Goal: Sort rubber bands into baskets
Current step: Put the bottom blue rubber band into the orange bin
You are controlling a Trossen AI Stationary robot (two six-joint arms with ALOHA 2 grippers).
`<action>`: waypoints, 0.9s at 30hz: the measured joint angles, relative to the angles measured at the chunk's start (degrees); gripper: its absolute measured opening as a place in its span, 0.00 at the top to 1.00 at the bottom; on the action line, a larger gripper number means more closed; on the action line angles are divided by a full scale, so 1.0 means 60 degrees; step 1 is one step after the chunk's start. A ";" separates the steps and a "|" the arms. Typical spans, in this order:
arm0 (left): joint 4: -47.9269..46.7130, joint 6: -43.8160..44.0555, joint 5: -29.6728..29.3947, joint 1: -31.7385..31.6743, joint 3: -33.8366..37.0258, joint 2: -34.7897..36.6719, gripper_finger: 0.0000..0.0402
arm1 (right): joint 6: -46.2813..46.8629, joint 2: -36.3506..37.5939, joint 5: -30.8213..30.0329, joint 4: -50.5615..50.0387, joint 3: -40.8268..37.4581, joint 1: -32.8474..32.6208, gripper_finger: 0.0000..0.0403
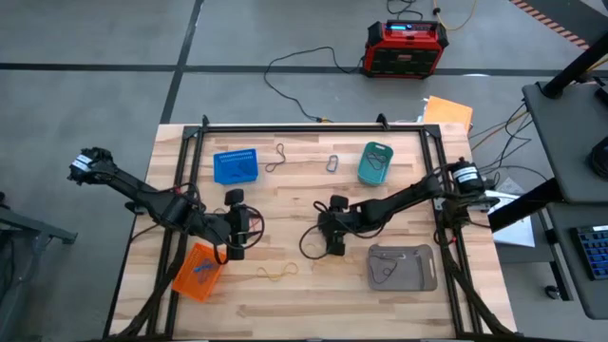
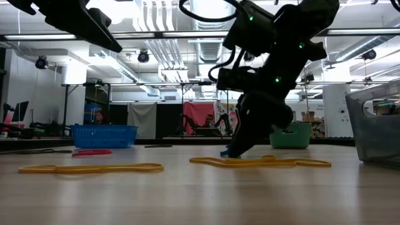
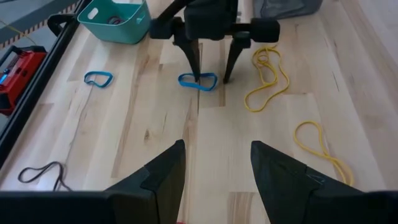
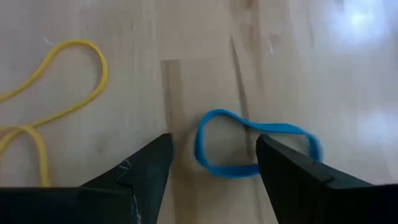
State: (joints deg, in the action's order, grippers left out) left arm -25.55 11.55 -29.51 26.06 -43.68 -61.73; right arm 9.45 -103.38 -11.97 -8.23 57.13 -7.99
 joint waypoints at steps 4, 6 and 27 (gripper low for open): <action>0.0058 0.0022 -0.0001 0.0000 0.0004 0.0000 0.59 | 0.0200 -0.0216 0.0045 0.0043 0.0028 -0.0004 0.53; 0.0183 0.0020 0.0002 0.0000 0.0007 -0.0018 0.59 | 0.0157 -0.0235 0.0074 0.0043 0.0029 -0.0007 0.59; 0.1617 -0.1073 0.0006 0.0000 0.0058 -0.1450 0.59 | -0.1733 0.0157 0.1535 0.2943 0.0388 0.0011 0.98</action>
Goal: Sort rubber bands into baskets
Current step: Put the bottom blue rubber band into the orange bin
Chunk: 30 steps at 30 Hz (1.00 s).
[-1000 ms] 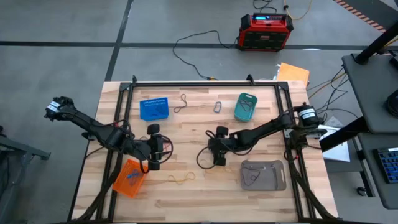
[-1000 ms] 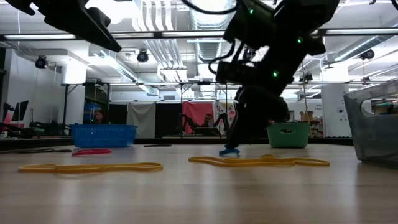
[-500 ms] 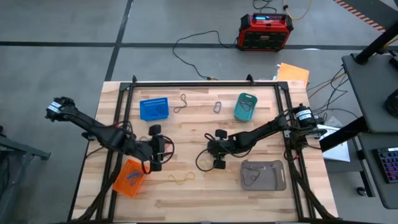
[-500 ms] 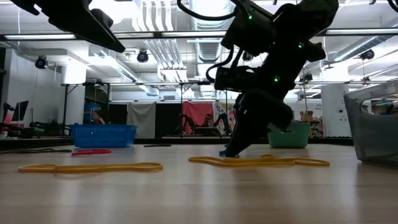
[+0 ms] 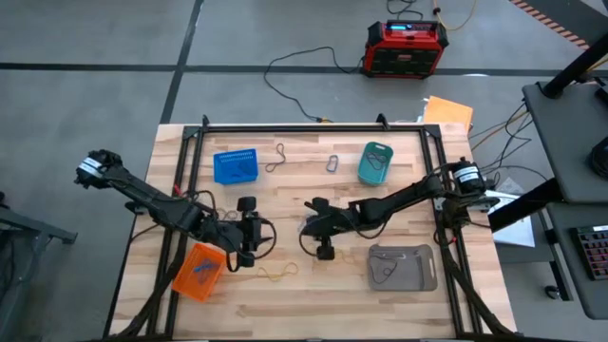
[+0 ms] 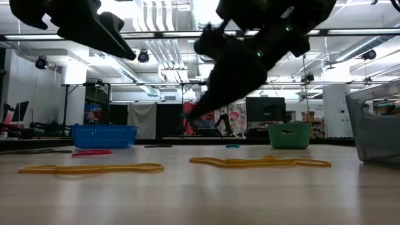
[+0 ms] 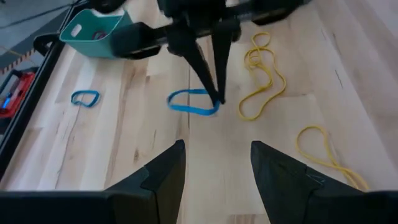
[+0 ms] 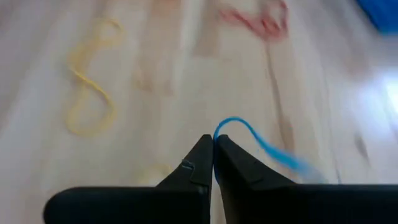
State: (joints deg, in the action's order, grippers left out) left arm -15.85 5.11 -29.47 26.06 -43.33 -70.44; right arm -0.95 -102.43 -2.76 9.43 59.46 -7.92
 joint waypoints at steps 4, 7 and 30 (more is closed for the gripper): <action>0.0124 -0.0099 -0.0001 -0.0004 0.0000 -0.0363 0.59 | -0.0631 0.0001 0.0534 0.0903 0.0379 -0.0004 0.98; 0.0348 -0.0158 -0.0018 -0.0018 0.0000 -0.0620 0.59 | -0.1007 0.0004 0.0755 0.1030 0.0748 -0.0004 0.98; 0.1095 -0.1163 -0.1430 -0.0029 0.0000 -0.1063 0.59 | -0.1094 -0.0018 0.1536 0.0889 0.1651 0.0011 0.98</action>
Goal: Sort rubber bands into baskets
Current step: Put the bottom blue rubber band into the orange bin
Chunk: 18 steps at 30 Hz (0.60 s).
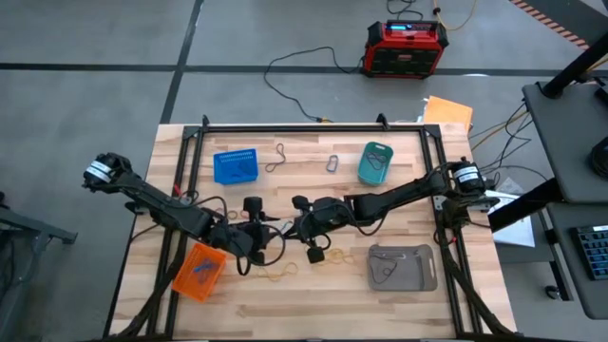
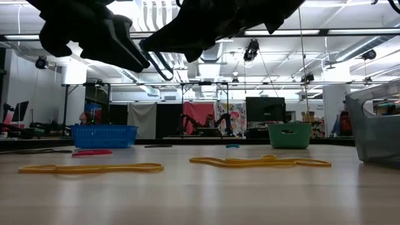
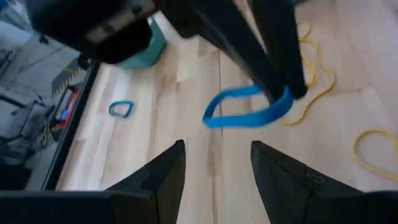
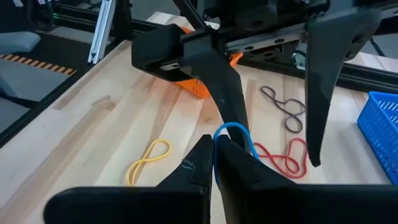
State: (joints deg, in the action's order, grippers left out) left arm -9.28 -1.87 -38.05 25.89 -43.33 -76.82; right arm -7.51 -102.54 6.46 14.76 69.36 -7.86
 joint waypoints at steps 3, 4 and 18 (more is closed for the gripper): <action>0.0454 -0.0367 0.0130 0.0000 0.0000 0.0004 0.59 | -0.0010 0.0000 0.0000 -0.0001 0.0000 0.0004 0.98; 0.0606 -0.0515 0.0366 0.0000 0.0000 0.0004 0.59 | -0.0017 0.0000 0.0000 0.0003 0.0000 0.0024 0.98; 0.0782 -0.0823 0.0781 0.0000 0.0000 0.0004 0.90 | -0.0030 0.0000 -0.0017 0.0005 -0.0004 0.0201 0.98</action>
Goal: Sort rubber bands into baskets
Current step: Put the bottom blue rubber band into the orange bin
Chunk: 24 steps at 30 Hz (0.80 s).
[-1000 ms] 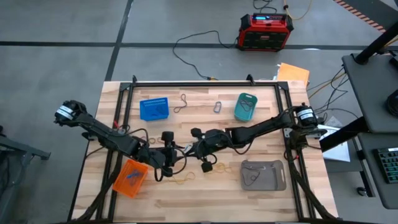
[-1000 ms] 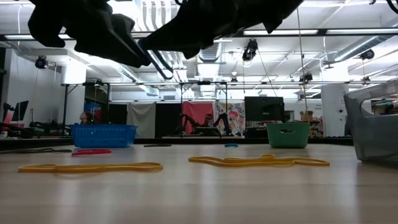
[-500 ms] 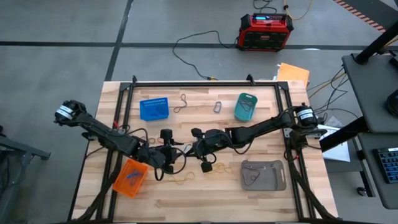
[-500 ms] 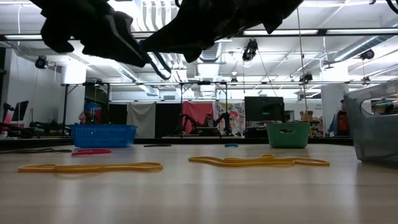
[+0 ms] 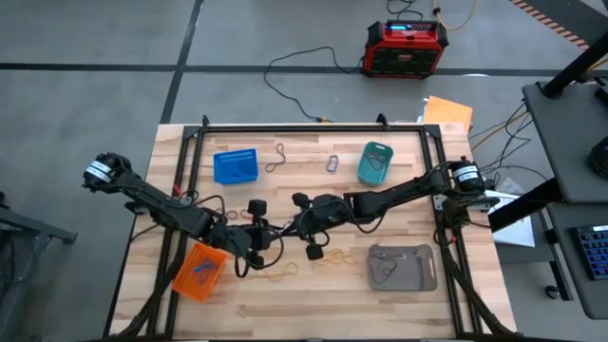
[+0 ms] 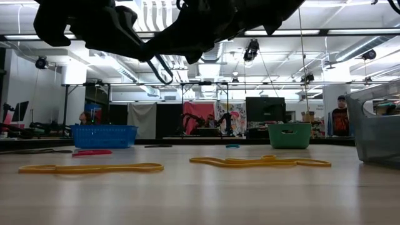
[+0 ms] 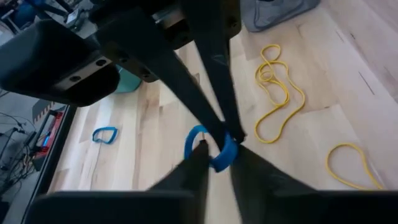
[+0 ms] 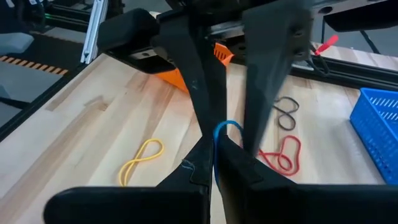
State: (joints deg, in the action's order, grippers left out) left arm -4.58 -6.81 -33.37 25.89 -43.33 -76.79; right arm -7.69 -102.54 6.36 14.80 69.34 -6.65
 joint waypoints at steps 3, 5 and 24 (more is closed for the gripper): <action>-0.0071 0.0117 0.0058 0.0000 0.0000 0.0000 0.98 | -0.0003 0.0000 -0.0056 -0.0001 0.0000 0.0022 0.98; -0.0125 0.0292 0.0063 0.0000 -0.0003 0.0000 0.98 | -0.0035 0.0000 -0.0065 0.0018 -0.0007 0.0044 0.98; -0.2494 0.2417 0.0766 0.0015 -0.0383 0.0190 1.00 | 0.0355 0.0084 -0.0996 -0.0253 -0.0004 0.0152 0.60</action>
State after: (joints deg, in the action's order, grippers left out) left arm -19.55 7.70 -28.77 25.98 -45.63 -75.66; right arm -5.56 -102.04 0.38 13.28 69.32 -5.74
